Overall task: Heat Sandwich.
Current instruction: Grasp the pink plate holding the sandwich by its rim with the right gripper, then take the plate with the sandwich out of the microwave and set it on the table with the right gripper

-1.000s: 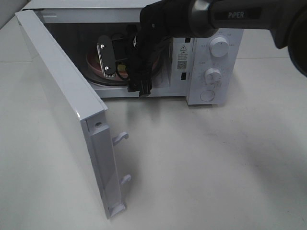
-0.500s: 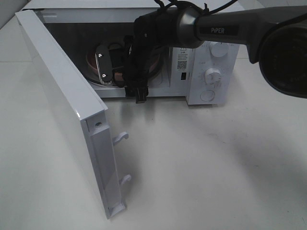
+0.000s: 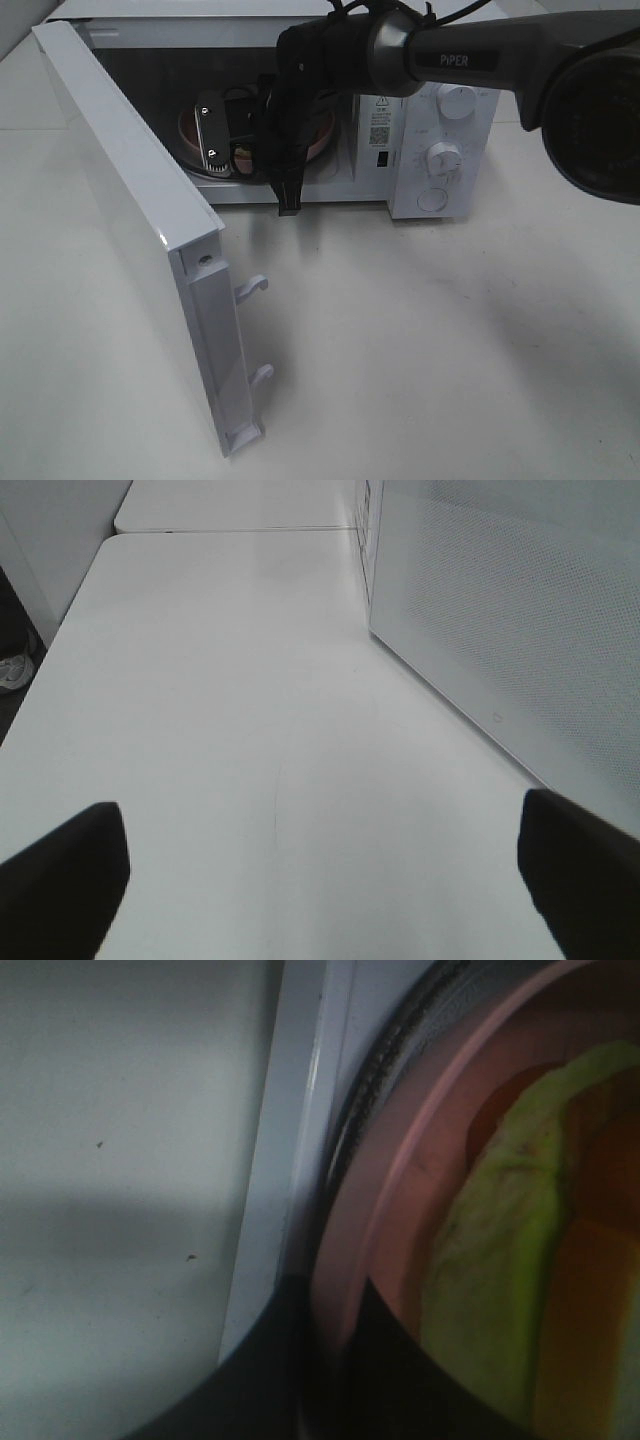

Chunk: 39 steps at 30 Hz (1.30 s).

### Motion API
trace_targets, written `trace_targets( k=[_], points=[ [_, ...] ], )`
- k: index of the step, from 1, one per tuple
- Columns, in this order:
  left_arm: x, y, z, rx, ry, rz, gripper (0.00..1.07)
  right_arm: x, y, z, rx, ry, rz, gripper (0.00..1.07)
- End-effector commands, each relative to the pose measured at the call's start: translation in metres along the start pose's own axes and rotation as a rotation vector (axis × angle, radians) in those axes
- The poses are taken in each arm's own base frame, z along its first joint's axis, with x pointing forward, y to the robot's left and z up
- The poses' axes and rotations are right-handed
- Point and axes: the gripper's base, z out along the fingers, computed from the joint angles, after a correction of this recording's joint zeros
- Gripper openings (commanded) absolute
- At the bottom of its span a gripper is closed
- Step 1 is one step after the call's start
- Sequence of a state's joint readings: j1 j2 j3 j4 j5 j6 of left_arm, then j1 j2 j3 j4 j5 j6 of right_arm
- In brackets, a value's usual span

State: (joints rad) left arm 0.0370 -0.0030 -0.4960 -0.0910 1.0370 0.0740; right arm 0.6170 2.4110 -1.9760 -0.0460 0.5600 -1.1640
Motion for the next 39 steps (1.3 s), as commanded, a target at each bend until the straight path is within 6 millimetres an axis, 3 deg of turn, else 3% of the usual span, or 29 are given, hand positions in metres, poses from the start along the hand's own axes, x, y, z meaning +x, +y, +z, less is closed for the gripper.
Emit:
trace_targets(
  k=[1, 20, 39],
  points=[
    [0.002, 0.000, -0.003, 0.000, -0.034, -0.004, 1.01, 0.000, 0.002, -0.001, -0.025, 0.004, 0.001, 0.00],
    [0.002, 0.000, -0.003, 0.000, -0.034, -0.004, 1.01, 0.000, 0.002, -0.024, -0.076, 0.006, -0.176, 0.00],
    [0.002, 0.000, -0.003, 0.000, -0.034, -0.004, 1.01, 0.012, 0.015, -0.065, -0.024, -0.008, -0.350, 0.00]
  ],
)
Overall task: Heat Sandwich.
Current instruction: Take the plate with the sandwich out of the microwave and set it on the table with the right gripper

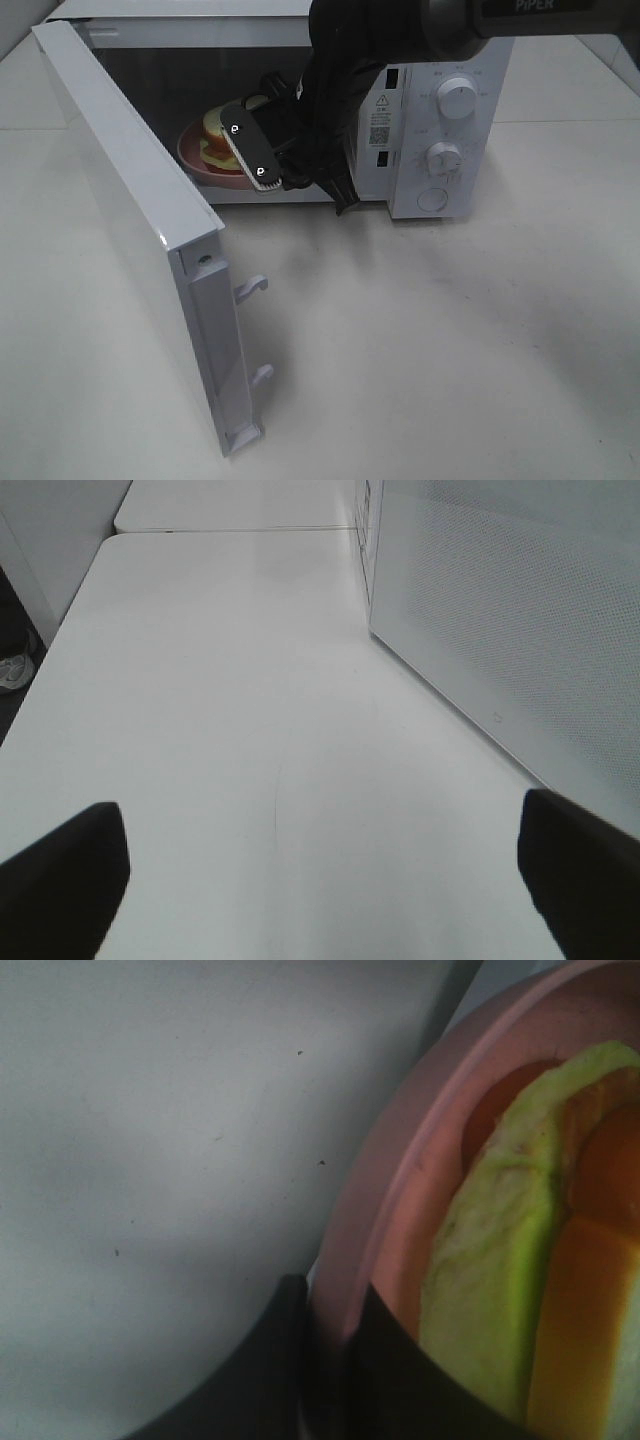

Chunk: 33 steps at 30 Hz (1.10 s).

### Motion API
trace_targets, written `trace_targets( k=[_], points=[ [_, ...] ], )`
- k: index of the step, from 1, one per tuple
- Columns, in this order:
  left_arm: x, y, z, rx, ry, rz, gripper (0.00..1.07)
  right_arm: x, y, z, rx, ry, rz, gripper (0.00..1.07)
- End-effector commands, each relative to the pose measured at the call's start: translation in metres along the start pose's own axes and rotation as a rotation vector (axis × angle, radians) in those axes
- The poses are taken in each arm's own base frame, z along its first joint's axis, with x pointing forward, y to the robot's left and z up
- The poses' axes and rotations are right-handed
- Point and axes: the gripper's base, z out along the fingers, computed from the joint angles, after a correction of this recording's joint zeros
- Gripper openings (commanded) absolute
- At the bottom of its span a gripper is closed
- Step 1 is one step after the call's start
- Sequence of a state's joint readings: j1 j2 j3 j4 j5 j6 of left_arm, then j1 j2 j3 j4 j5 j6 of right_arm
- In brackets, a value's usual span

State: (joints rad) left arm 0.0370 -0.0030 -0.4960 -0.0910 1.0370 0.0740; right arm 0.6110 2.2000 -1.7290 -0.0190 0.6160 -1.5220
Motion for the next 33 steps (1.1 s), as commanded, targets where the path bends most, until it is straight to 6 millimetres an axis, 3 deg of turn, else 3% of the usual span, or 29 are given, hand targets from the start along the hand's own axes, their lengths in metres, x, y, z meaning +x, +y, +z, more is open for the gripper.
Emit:
trace_targets(
  k=[1, 20, 24, 33],
  points=[
    [0.002, 0.000, -0.003, 0.000, -0.034, -0.004, 1.01, 0.002, -0.003, -0.015, 0.077, -0.001, -0.026, 0.00],
    [0.002, 0.000, -0.003, 0.000, -0.034, -0.004, 1.01, -0.004, 0.028, -0.045, 0.113, -0.084, -0.052, 0.00],
    [0.002, 0.000, -0.003, 0.000, -0.034, -0.004, 1.01, -0.005, 0.048, -0.051, 0.108, -0.097, -0.061, 0.00],
    [0.002, 0.000, -0.003, 0.000, -0.034, -0.004, 1.01, -0.004, 0.070, -0.072, 0.140, -0.092, -0.071, 0.00]
  ],
)
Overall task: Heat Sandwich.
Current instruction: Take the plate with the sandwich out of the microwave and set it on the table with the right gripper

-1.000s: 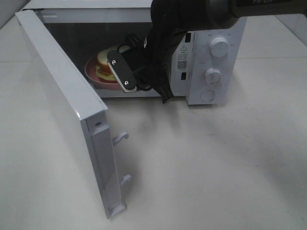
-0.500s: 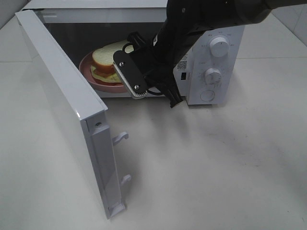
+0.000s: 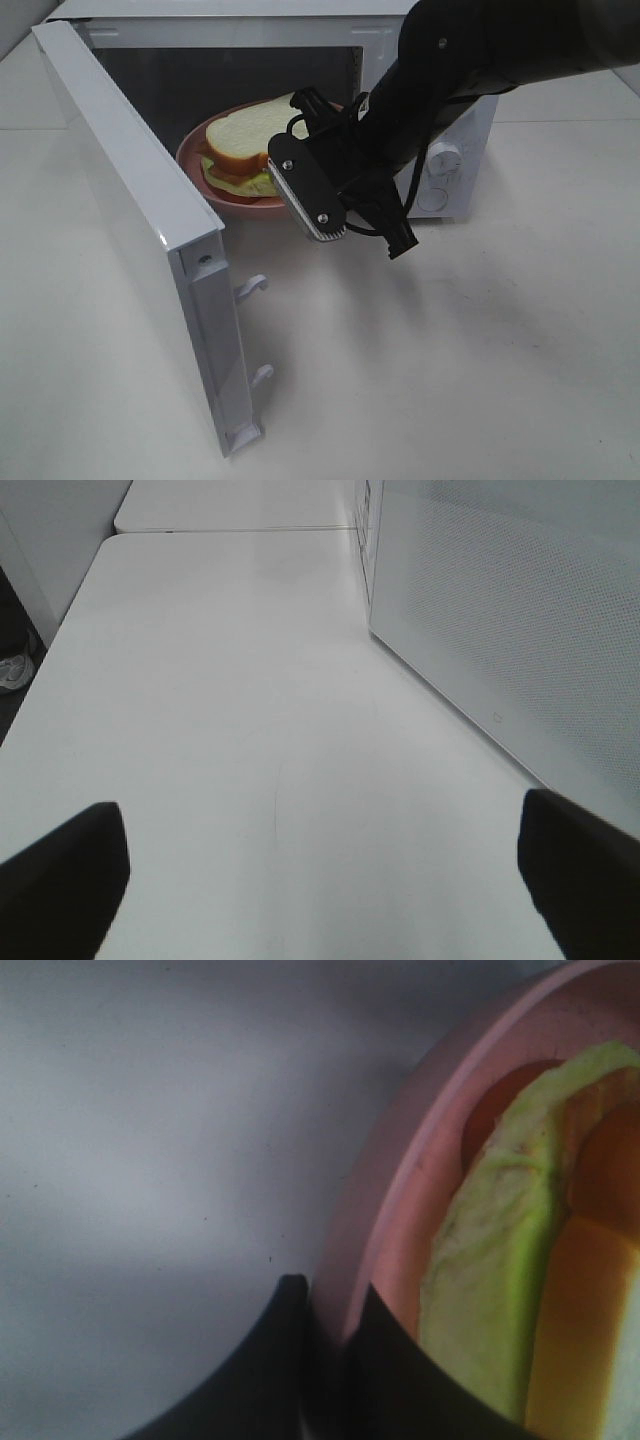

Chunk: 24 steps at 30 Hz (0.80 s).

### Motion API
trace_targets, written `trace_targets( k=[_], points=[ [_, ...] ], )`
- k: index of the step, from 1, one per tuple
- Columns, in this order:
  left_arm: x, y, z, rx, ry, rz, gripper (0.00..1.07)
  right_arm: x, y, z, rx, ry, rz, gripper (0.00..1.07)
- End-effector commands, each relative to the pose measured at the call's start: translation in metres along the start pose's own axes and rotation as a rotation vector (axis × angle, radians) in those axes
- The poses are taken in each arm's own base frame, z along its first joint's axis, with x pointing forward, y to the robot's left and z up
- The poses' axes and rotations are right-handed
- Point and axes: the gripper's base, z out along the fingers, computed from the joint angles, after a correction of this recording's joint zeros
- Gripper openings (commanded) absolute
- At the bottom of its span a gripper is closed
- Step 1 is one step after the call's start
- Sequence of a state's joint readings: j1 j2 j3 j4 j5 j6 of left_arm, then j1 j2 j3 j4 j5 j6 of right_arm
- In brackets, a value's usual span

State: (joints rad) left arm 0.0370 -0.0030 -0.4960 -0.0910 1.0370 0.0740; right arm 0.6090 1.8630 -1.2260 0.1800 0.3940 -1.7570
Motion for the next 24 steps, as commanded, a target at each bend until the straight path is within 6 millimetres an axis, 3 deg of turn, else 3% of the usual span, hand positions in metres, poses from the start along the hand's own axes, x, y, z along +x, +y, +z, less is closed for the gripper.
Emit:
trace_targets(
  k=[1, 24],
  points=[
    [0.002, 0.000, -0.003, 0.000, -0.034, -0.004, 1.01, -0.001, 0.000, -0.019, 0.080, 0.007, -0.014, 0.00],
    [0.002, 0.000, -0.003, 0.000, -0.034, -0.004, 1.01, -0.007, 0.074, -0.071, 0.092, 0.016, 0.056, 0.00]
  ],
)
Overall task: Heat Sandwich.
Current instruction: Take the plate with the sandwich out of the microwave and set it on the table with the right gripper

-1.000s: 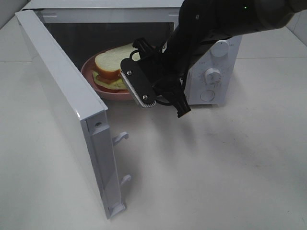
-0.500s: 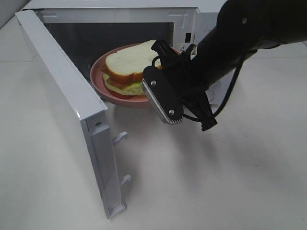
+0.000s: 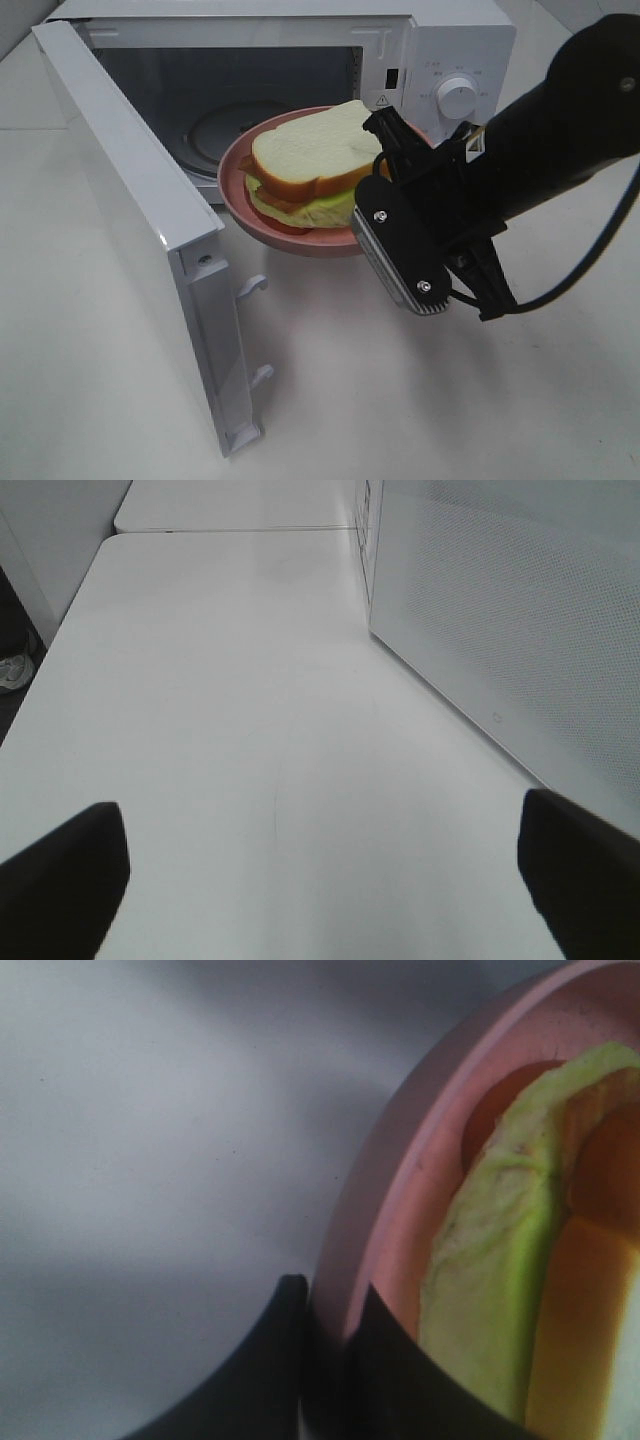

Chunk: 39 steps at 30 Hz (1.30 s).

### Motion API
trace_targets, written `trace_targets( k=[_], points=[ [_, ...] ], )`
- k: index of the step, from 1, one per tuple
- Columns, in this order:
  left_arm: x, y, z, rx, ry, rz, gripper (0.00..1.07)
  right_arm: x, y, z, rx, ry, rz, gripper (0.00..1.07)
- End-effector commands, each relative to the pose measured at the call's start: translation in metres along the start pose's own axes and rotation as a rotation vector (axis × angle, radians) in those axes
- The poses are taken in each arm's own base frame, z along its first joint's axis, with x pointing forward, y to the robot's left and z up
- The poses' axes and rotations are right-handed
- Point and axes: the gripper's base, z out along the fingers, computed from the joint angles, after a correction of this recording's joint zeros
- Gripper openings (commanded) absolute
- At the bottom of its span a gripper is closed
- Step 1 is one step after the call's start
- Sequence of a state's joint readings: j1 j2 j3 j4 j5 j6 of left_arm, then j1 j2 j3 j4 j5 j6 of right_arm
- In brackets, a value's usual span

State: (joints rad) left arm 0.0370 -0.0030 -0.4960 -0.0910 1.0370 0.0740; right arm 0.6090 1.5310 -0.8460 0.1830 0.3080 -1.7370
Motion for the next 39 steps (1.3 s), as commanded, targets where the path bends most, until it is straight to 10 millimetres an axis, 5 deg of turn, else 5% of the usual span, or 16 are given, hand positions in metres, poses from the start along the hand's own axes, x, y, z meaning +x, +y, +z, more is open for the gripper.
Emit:
trace_targets(
  k=[1, 27, 39],
  points=[
    [0.002, 0.000, -0.003, 0.000, -0.034, -0.004, 1.01, -0.001, 0.006, -0.014, 0.057, 0.003, 0.043, 0.00],
    [0.002, 0.000, -0.003, 0.000, -0.034, -0.004, 1.01, -0.003, 0.079, -0.064, 0.074, 0.015, 0.165, 0.00],
    [0.002, 0.000, -0.003, 0.000, -0.034, -0.004, 1.01, 0.009, 0.090, -0.086, 0.086, 0.157, 0.252, 0.00]
  ],
)
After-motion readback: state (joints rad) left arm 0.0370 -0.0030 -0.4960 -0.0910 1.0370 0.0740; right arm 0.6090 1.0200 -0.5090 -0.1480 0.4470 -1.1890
